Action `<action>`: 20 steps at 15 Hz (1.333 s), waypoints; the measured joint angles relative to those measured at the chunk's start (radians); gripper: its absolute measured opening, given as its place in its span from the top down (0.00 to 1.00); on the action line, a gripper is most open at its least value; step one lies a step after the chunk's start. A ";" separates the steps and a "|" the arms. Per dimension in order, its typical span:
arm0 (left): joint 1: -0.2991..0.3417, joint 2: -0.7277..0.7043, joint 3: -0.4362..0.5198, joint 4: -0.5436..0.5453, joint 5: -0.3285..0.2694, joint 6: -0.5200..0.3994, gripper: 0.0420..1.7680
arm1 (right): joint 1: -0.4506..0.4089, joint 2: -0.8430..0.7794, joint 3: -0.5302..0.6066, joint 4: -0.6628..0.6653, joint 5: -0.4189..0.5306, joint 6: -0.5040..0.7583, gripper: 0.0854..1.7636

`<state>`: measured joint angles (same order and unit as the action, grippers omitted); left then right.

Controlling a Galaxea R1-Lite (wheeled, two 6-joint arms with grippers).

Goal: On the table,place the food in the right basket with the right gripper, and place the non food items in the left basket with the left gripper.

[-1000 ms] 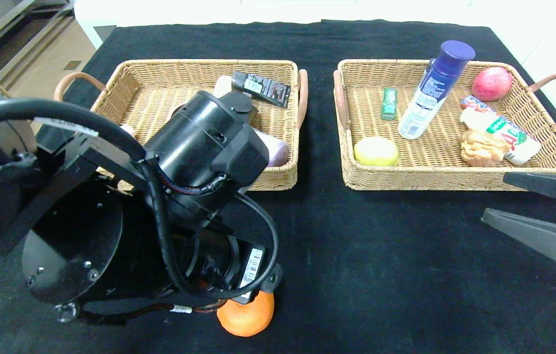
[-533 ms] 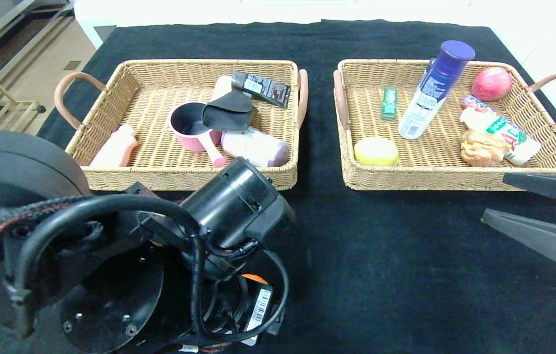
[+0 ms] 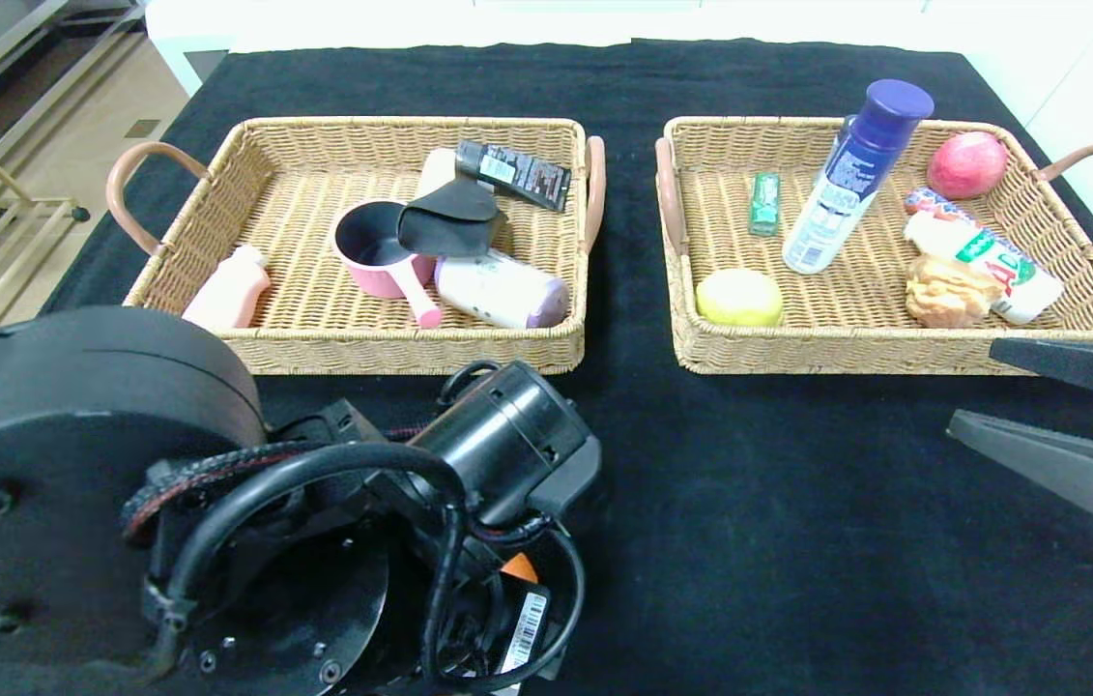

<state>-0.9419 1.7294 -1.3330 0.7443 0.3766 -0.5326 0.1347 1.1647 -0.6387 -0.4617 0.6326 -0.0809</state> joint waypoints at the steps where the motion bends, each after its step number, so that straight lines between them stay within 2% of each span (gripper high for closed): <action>1: 0.000 0.004 0.003 0.000 0.000 -0.001 0.03 | 0.000 0.000 0.000 0.000 -0.001 0.000 0.03; 15: 0.000 0.024 0.026 -0.009 0.003 0.000 0.05 | 0.006 0.000 0.004 -0.001 0.000 -0.001 0.03; 17: 0.000 0.027 0.025 -0.008 0.003 0.001 0.26 | 0.006 0.000 0.005 -0.002 0.000 -0.001 0.03; 18: 0.000 0.028 0.025 -0.009 0.003 0.000 0.31 | 0.006 0.000 0.005 -0.002 0.000 -0.001 0.03; 20: 0.000 0.030 0.024 -0.009 0.003 0.001 0.35 | 0.006 0.000 0.005 -0.001 0.000 -0.001 0.03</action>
<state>-0.9415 1.7591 -1.3085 0.7355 0.3796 -0.5319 0.1409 1.1643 -0.6336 -0.4632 0.6330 -0.0821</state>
